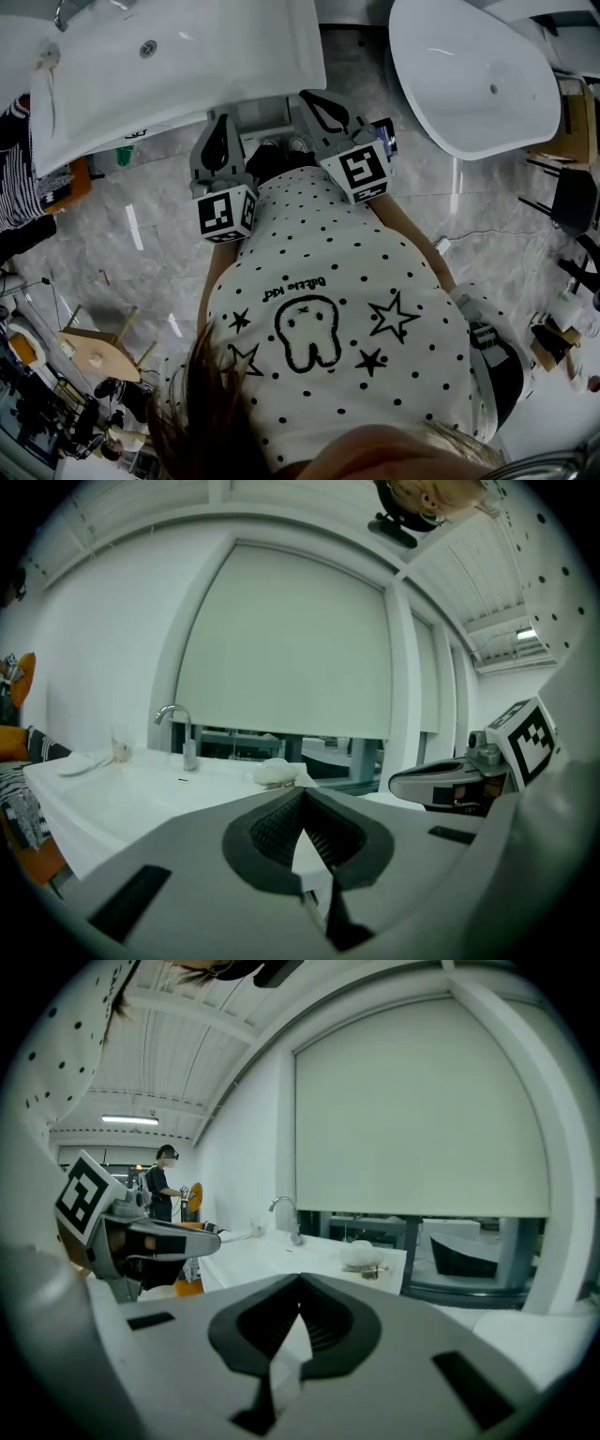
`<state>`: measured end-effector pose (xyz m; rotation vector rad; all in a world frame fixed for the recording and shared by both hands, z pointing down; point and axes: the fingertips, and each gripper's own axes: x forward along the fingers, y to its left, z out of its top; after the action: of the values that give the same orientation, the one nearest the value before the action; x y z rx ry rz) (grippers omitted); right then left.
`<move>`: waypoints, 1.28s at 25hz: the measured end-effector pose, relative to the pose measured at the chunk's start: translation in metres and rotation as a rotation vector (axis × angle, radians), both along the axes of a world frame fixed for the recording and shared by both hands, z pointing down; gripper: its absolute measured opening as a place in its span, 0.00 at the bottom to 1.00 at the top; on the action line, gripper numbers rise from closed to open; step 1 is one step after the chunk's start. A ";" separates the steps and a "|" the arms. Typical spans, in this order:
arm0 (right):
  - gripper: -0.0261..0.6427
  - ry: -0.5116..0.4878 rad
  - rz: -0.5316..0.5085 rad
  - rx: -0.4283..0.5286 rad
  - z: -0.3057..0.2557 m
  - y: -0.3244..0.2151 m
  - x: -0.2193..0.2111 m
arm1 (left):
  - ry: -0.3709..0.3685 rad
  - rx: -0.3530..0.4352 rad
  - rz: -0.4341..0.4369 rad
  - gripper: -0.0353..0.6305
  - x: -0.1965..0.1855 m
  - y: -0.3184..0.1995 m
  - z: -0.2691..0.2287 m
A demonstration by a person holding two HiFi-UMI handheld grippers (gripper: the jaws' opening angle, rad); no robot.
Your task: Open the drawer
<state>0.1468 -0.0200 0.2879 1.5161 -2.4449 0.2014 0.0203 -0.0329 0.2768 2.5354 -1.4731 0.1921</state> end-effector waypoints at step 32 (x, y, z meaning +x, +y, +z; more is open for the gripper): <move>0.06 0.010 -0.042 0.025 -0.002 0.004 0.002 | -0.007 0.030 0.022 0.06 0.012 0.005 -0.005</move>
<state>0.1488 -0.0164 0.2856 1.4700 -2.4777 0.1553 0.0319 -0.0278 0.2717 2.5781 -1.4617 0.1831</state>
